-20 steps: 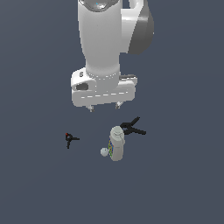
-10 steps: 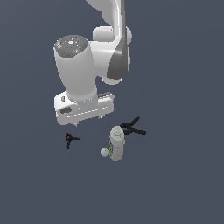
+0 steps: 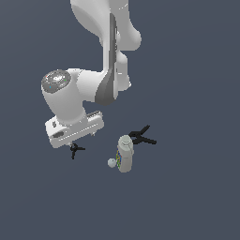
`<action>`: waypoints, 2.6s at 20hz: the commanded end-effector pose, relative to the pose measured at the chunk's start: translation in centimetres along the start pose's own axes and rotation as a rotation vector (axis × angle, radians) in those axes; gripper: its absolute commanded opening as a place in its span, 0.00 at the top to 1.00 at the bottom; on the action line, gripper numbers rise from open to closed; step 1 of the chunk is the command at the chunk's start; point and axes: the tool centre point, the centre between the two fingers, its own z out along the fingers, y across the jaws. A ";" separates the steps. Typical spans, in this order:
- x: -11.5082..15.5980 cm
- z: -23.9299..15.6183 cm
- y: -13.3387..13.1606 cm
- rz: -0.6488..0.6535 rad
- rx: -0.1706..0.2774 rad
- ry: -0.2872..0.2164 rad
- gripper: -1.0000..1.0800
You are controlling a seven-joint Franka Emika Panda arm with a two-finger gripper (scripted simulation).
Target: Pick up a designated object from a clutter of objects.
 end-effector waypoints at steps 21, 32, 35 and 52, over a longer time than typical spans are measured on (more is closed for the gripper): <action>-5.4 9.2 5.3 -0.233 0.018 0.024 0.04; -5.4 12.3 5.1 -0.232 0.018 0.024 0.04; -5.3 13.5 5.1 -0.233 0.018 0.024 0.04; -5.2 14.2 5.1 -0.234 0.018 0.024 1.00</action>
